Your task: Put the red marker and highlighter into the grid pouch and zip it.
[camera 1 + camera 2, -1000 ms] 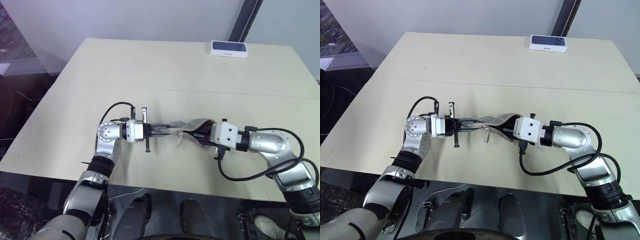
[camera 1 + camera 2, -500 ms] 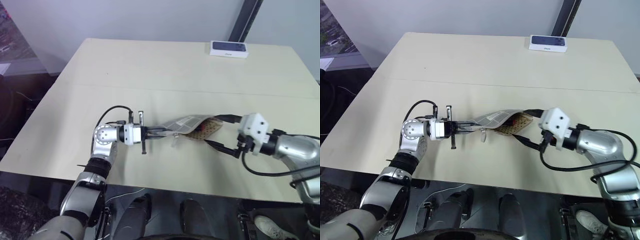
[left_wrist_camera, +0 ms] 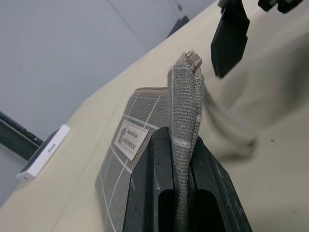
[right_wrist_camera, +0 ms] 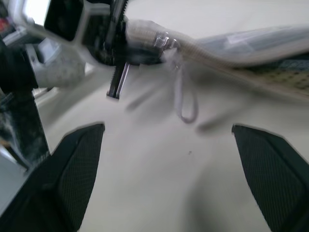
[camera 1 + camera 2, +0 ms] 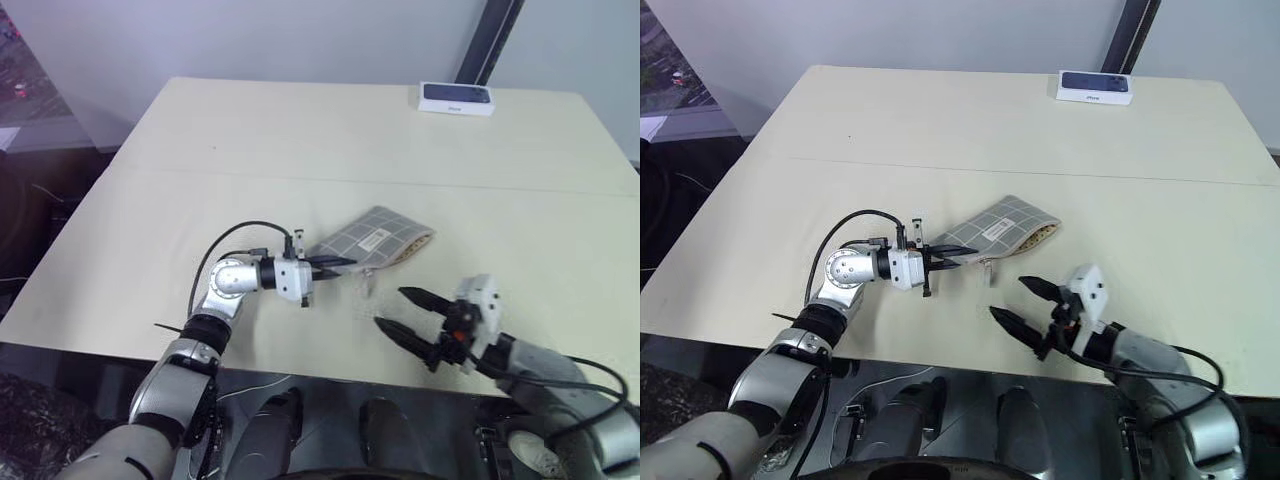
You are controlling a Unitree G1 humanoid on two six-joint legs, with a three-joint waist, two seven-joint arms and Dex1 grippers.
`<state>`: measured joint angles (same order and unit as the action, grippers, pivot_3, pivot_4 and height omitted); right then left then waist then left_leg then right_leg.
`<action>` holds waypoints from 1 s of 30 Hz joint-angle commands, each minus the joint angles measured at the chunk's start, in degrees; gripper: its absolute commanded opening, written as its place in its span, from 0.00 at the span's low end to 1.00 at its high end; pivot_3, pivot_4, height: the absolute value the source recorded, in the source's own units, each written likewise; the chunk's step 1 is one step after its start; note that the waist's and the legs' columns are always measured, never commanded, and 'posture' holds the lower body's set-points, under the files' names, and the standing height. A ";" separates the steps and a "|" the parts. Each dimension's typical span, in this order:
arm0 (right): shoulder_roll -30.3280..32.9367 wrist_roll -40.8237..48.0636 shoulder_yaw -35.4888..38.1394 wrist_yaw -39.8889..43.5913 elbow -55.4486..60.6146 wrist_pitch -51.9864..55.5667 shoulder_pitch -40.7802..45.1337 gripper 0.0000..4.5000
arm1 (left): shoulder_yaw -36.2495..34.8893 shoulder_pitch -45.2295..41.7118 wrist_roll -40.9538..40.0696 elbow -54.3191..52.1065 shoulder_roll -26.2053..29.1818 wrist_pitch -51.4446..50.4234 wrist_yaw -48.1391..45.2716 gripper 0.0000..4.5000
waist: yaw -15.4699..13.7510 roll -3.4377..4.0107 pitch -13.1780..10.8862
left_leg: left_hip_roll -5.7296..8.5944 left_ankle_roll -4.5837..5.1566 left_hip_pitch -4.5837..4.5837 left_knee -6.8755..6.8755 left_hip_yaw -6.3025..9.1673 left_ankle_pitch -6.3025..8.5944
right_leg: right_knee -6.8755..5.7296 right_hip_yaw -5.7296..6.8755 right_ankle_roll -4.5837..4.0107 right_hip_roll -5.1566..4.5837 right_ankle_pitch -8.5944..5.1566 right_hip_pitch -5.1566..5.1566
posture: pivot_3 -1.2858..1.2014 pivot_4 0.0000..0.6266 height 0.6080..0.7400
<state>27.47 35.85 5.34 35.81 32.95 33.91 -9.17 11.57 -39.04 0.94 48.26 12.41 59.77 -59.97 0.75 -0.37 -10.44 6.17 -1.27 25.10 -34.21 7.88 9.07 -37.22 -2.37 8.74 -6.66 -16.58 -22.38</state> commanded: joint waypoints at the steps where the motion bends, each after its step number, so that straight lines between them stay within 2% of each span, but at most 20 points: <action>1: -2.24 0.94 -1.39 -3.63 -0.91 2.07 3.61 0.97 | 0.71 -2.74 1.18 0.73 -0.05 1.35 2.93 0.00 | -0.16 0.00 0.00 | 0.01 0.00 0.00 0.00 0.00 0.00 | 0.00 0.00 0.01 0.00 0.01 0.00 | 0.52 0.24 1.00; 5: -5.49 1.13 -3.66 -4.30 -3.46 1.79 7.38 0.97 | 1.76 -4.23 2.54 2.85 -0.65 1.92 5.43 0.00 | -0.14 -0.01 0.01 | 0.01 0.01 0.00 0.04 0.01 0.00 | 0.02 0.01 0.07 0.00 0.01 -0.01 | 0.52 0.24 1.00; 7: -5.97 0.53 -4.39 -3.96 -5.37 1.54 9.21 0.86 | 2.17 -4.52 2.81 3.01 -0.89 2.29 6.14 0.00 | -0.04 -0.01 0.01 | 0.01 0.01 0.01 0.09 0.02 0.00 | 0.01 0.02 0.08 0.00 0.02 -0.05 | 0.52 0.24 1.00; 8: -6.05 0.04 -4.76 -3.84 -6.08 1.31 9.82 0.79 | 2.27 -4.51 2.89 2.99 -0.94 2.32 6.50 0.00 | -0.06 -0.01 0.01 | 0.01 0.01 0.01 0.09 0.01 0.00 | 0.00 0.01 0.09 0.01 0.03 -0.07 | 0.52 0.24 1.00; 10: -7.55 0.96 -4.39 -4.83 -7.49 1.64 11.41 0.57 | 2.59 -4.37 2.98 2.94 -0.82 2.39 7.08 0.00 | 0.00 -0.01 0.01 | 0.01 0.01 0.01 0.08 0.02 0.00 | -0.01 0.02 0.10 0.02 0.04 -0.06 | 0.52 0.24 1.00; 14: -8.39 1.58 -4.16 -5.28 -8.14 2.16 12.55 0.08 | 2.99 -4.25 3.88 2.90 -0.19 2.81 8.99 0.00 | -0.02 -0.01 0.01 | 0.00 0.01 0.01 0.07 0.04 -0.01 | -0.05 0.01 0.11 0.05 0.05 -0.07 | 0.52 0.24 1.00; 15: -7.85 1.29 -3.93 -4.91 -8.11 1.98 12.28 0.01 | 3.04 -4.20 3.62 2.90 -0.04 2.55 9.07 0.00 | -0.03 -0.01 0.01 | 0.00 0.01 0.01 0.07 0.04 -0.01 | -0.04 0.01 0.11 0.05 0.05 -0.07 | 0.52 0.24 1.00; 18: -4.03 -0.17 -2.02 -3.39 -8.34 1.69 10.83 0.01 | 3.09 -3.92 2.03 2.88 0.79 1.88 8.02 0.00 | -0.04 0.00 0.01 | 0.01 0.01 0.01 0.06 0.04 -0.01 | -0.04 0.01 0.11 0.04 0.06 -0.06 | 0.52 0.24 1.00; 24: 7.82 -3.72 6.04 1.78 -15.17 -2.83 9.22 0.01 | 2.53 0.54 -12.45 -3.70 4.25 -6.02 -7.37 0.00 | 0.16 0.00 0.01 | 0.01 0.01 0.01 0.05 0.01 0.00 | -0.02 0.01 0.11 0.02 0.06 -0.03 | 0.52 0.24 1.00; 27: 10.75 -6.38 7.68 2.36 -19.47 -5.96 10.10 0.01 | 1.29 2.48 -18.40 -7.53 5.62 -11.14 -12.92 0.00 | 0.26 0.01 0.01 | -0.04 0.01 0.01 0.05 0.02 -0.01 | -0.08 0.01 0.10 0.08 0.06 -0.07 | 0.52 0.24 1.00; 30: 11.91 -10.34 9.07 0.40 -25.12 -9.70 12.28 0.01 | -1.24 3.36 -22.79 -10.21 6.91 -16.64 -14.68 0.00 | 0.25 0.02 0.02 | -0.05 0.02 -0.02 0.03 0.01 -0.01 | -0.09 0.00 0.09 0.09 0.06 -0.04 | 0.52 0.24 1.00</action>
<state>38.25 27.84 11.02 37.85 9.90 27.34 1.61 13.62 -36.05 -18.54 39.73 17.62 46.02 -73.70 1.00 -0.35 -10.42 6.13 -1.25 25.07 -34.18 7.90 9.06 -37.31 -2.37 8.83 -6.57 -16.52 -22.41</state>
